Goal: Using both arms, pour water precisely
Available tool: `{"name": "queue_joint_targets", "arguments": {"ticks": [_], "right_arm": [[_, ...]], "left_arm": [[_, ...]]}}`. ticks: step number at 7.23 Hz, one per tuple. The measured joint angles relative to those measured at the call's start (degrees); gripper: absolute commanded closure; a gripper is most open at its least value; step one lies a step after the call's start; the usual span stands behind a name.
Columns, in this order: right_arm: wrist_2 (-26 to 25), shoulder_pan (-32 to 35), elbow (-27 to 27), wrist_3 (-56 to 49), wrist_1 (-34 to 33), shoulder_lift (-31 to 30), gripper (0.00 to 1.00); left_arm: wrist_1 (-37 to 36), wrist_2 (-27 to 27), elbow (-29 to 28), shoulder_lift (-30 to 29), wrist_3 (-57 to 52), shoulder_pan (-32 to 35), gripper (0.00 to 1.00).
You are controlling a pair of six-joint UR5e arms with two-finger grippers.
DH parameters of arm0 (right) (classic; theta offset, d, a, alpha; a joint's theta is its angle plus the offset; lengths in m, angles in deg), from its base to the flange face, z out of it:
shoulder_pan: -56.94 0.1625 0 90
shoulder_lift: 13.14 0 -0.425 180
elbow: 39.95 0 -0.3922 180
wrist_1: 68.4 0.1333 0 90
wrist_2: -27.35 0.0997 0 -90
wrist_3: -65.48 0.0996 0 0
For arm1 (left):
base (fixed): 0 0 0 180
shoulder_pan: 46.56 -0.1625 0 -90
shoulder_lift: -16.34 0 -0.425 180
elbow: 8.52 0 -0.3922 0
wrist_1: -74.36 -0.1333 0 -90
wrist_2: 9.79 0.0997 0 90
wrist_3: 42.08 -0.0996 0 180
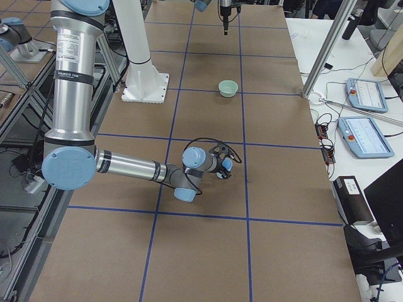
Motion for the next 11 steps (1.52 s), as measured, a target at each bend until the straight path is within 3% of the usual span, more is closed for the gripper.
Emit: {"name": "queue_joint_targets", "arguments": {"ticks": [3,6,11], "right_arm": [[-2.11,0.11,-4.18,0.06,-4.46,1.81,0.45],[-5.54,-1.57,-12.22,-0.01,-25.71,10.49,0.45],[-20.33,-17.69,-22.88,0.26,-66.26,30.03,0.45]], "left_arm": [[0.06,0.0,0.11,-0.18,0.83,0.0,0.0],[0.16,-0.04,-0.07,0.67,-2.09,0.46,0.0],[0.09,0.0,-0.4,1.65,-4.41,0.87,0.0]]}}
